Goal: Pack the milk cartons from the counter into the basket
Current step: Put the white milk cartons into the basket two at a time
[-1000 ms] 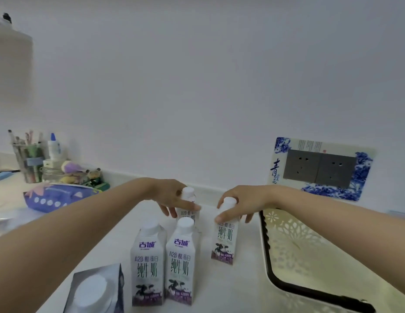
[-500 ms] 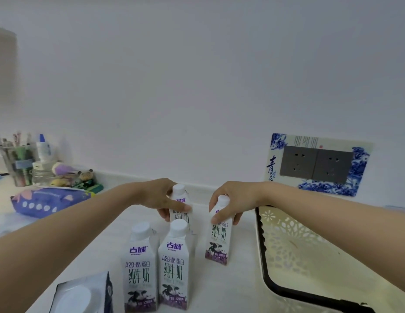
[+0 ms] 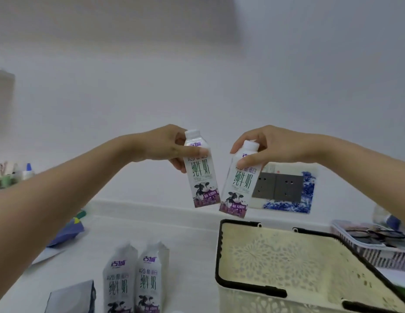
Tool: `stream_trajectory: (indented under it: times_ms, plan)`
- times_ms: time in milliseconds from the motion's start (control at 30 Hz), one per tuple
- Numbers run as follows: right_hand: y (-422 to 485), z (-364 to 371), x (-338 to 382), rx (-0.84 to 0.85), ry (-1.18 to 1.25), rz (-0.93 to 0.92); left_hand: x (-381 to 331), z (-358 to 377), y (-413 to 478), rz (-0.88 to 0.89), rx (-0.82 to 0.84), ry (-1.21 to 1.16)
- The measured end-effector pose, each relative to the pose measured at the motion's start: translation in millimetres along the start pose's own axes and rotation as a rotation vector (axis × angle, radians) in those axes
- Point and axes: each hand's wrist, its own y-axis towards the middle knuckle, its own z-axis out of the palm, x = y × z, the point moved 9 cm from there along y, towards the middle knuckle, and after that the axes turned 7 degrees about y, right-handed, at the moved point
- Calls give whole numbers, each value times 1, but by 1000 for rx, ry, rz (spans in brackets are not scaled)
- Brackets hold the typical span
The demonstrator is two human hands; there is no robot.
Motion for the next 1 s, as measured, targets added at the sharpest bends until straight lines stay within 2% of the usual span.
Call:
stream_trajectory:
  times_ms: [233, 500, 667, 800, 900, 1000]
  plan:
    - [-71, 2, -41, 25, 0, 112, -43, 100, 26, 63, 167, -75]
    - [-97, 60, -126, 72, 17, 208, -11, 204, 31, -5, 355, -61]
    - [-91, 90, -154, 94, 22, 205, 13, 229, 29, -77, 418, 31]
    - [-85, 96, -165, 43, 13, 212, 21, 232, 31, -91, 442, 250]
    - [-84, 96, -167, 65, 62, 249, 21, 234, 32, -105, 472, 315]
    - [-94, 93, -171, 109, 177, 359, 16, 223, 31, -33, 384, 425]
